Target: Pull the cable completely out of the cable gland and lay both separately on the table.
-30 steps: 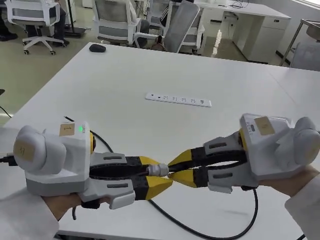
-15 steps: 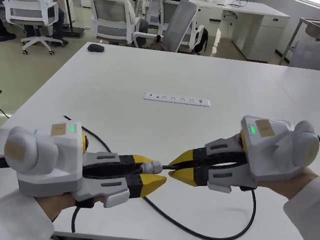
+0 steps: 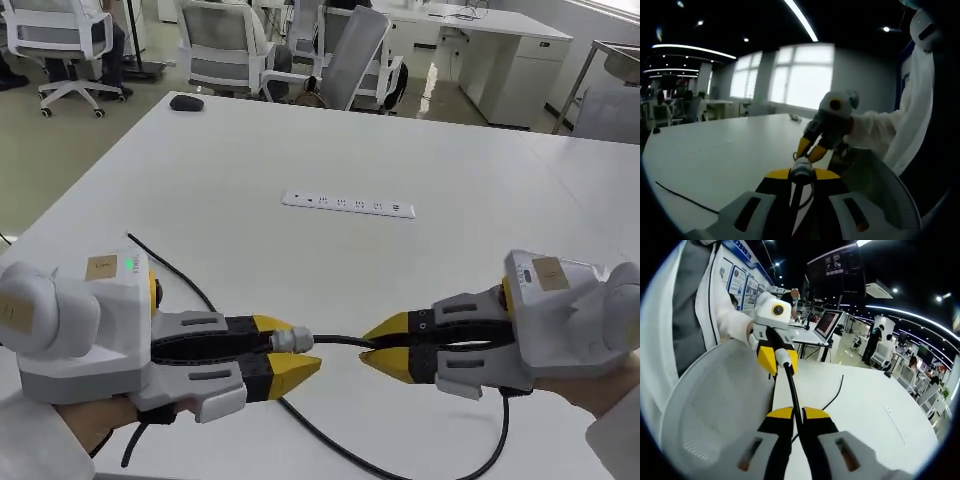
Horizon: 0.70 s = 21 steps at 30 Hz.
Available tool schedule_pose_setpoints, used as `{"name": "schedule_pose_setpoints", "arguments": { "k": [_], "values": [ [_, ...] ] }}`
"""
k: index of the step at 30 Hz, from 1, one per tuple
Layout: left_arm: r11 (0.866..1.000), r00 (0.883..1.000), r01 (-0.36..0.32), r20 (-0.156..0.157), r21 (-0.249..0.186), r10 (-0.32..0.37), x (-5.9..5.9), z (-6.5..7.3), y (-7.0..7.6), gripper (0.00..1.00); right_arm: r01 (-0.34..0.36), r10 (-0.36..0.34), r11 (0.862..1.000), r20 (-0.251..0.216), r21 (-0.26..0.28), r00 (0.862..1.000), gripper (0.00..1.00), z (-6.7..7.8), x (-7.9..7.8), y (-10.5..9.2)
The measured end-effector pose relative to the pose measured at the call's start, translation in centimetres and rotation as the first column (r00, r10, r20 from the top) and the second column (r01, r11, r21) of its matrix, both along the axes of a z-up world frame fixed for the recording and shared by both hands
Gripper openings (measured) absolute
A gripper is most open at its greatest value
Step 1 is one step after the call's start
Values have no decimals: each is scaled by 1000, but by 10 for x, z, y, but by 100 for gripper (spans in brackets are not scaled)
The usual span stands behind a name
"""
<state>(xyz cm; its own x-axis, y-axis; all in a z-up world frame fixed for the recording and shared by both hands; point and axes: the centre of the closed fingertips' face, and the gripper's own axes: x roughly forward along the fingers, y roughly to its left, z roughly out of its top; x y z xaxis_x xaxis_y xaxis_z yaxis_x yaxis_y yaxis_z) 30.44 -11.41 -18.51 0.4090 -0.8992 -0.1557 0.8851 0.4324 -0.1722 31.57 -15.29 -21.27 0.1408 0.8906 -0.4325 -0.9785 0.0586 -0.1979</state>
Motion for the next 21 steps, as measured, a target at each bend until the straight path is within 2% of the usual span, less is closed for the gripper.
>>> {"name": "schedule_pose_setpoints", "arguments": {
  "k": [5, 14, 19, 21],
  "values": [
    [1000, 1000, -12, 5, -2, 12, 2, 1, 2, 17, 26, -26, 1000, -14, 3, 1000, 5, -3, 2, -6],
    [1000, 999, -25, 20, 19, 25, 4, 0, 4, 17, 44, -44, 999, -35, 9, 998, 5, -10, -1, -4],
    [1000, 999, -20, 28, 23, 19, 3, 0, 3, 17, 56, -56, 998, -43, -2, 998, 6, -8, 0, -5],
    [1000, 999, -14, 32, 27, 13, 2, -1, 2, 17, 66, -66, 998, -49, 4, 997, 10, -5, 3, -5]
  ]
}}
